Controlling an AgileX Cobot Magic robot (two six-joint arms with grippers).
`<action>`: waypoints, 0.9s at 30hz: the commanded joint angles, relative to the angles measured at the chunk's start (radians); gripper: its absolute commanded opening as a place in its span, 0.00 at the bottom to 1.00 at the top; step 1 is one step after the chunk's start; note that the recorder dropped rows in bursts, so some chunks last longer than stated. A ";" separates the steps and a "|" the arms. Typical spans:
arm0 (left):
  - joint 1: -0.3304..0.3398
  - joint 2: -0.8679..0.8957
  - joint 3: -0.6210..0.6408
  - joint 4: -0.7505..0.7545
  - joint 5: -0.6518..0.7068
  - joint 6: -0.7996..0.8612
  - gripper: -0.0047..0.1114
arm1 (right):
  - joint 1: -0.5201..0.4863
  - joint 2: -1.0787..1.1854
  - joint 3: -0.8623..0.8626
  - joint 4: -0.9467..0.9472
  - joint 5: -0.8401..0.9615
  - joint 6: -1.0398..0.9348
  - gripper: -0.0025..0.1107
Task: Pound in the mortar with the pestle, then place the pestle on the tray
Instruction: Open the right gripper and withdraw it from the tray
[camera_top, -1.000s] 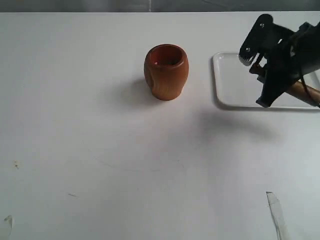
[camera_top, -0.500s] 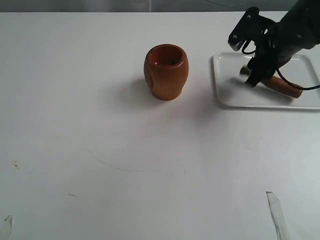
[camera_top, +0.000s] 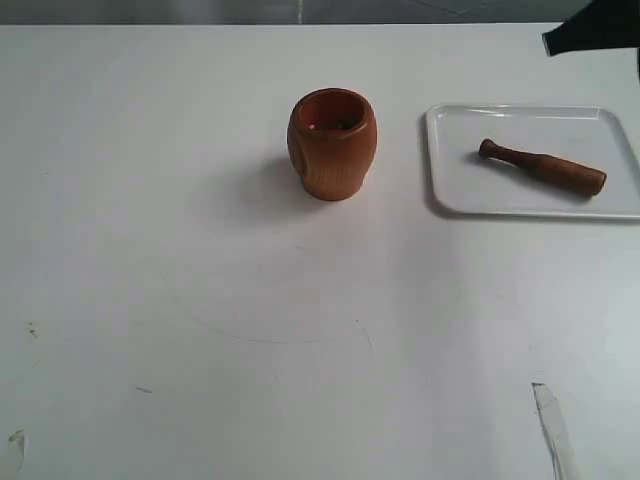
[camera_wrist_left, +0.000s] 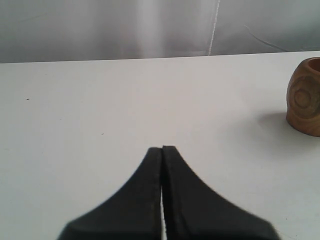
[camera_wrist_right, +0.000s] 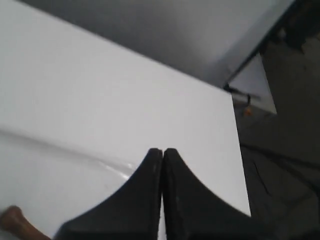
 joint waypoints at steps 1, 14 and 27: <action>-0.008 -0.001 0.001 -0.007 -0.003 -0.008 0.04 | -0.002 -0.210 0.151 -0.356 -0.182 0.312 0.02; -0.008 -0.001 0.001 -0.007 -0.003 -0.008 0.04 | 0.086 -0.674 0.447 -0.320 0.491 -0.681 0.02; -0.008 -0.001 0.001 -0.007 -0.003 -0.008 0.04 | 0.096 -0.967 0.425 1.202 -0.135 -1.134 0.02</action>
